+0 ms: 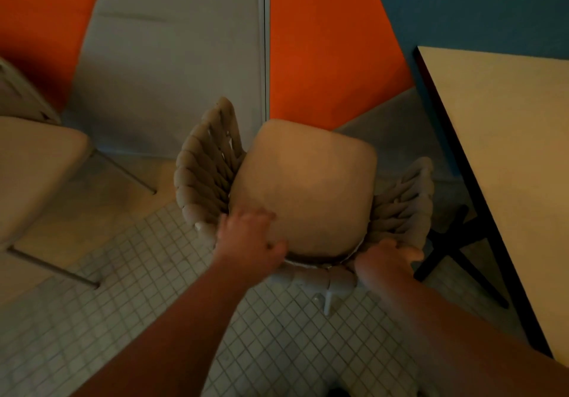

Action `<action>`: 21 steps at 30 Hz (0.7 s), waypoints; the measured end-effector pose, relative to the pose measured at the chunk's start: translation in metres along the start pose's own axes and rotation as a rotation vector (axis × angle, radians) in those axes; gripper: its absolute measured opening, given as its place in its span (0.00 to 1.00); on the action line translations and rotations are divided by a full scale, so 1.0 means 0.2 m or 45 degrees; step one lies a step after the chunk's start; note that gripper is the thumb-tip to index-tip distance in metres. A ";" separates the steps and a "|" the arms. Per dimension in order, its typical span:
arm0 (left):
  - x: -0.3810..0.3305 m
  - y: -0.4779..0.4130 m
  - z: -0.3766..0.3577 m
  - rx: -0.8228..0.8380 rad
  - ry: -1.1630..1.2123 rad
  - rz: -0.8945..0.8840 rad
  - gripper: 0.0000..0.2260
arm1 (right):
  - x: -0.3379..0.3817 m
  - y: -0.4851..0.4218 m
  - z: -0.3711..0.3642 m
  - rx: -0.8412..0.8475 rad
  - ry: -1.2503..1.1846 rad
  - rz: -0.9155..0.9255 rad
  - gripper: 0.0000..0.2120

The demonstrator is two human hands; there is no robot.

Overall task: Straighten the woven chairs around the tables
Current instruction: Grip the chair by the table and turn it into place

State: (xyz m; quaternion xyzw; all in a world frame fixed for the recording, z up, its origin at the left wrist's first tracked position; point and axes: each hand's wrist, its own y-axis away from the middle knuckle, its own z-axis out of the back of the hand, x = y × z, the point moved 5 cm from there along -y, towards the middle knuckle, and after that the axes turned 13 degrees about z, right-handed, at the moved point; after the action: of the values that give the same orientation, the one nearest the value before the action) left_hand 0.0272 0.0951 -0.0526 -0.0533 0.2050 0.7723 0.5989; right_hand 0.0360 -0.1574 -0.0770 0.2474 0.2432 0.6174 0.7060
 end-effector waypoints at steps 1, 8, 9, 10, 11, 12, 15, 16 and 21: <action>-0.03 0.04 -0.06 0.175 -0.095 -0.097 0.31 | -0.01 0.00 -0.01 0.065 0.008 -0.016 0.31; -0.15 0.15 -0.20 0.339 -0.534 -0.326 0.29 | -0.11 0.06 0.20 0.133 0.554 0.408 0.76; -0.19 0.15 -0.22 0.322 -0.557 -0.327 0.24 | -0.09 0.01 0.20 0.094 0.722 0.633 0.75; -0.22 0.15 -0.23 0.290 -0.573 -0.313 0.18 | -0.07 -0.03 0.19 0.130 0.757 0.822 0.72; -0.23 0.14 -0.25 0.255 -0.583 -0.288 0.12 | -0.08 -0.08 0.15 0.173 0.697 0.943 0.67; -0.24 0.13 -0.26 0.227 -0.595 -0.264 0.09 | -0.09 -0.09 0.13 0.226 0.631 1.000 0.59; -0.22 0.11 -0.28 0.190 -0.603 -0.293 0.07 | -0.11 -0.13 0.09 0.133 0.540 1.023 0.43; -0.22 0.10 -0.28 0.191 -0.601 -0.310 0.06 | -0.10 -0.12 0.10 0.080 0.522 1.023 0.43; -0.20 0.10 -0.29 0.233 -0.597 -0.362 0.07 | -0.11 -0.10 0.08 -0.007 0.445 1.014 0.35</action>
State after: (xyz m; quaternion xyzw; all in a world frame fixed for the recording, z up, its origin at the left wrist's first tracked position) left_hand 0.0093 0.0327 -0.0862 0.1528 0.1203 0.6502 0.7344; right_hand 0.0582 -0.1814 -0.0765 0.2118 0.2431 0.8748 0.3615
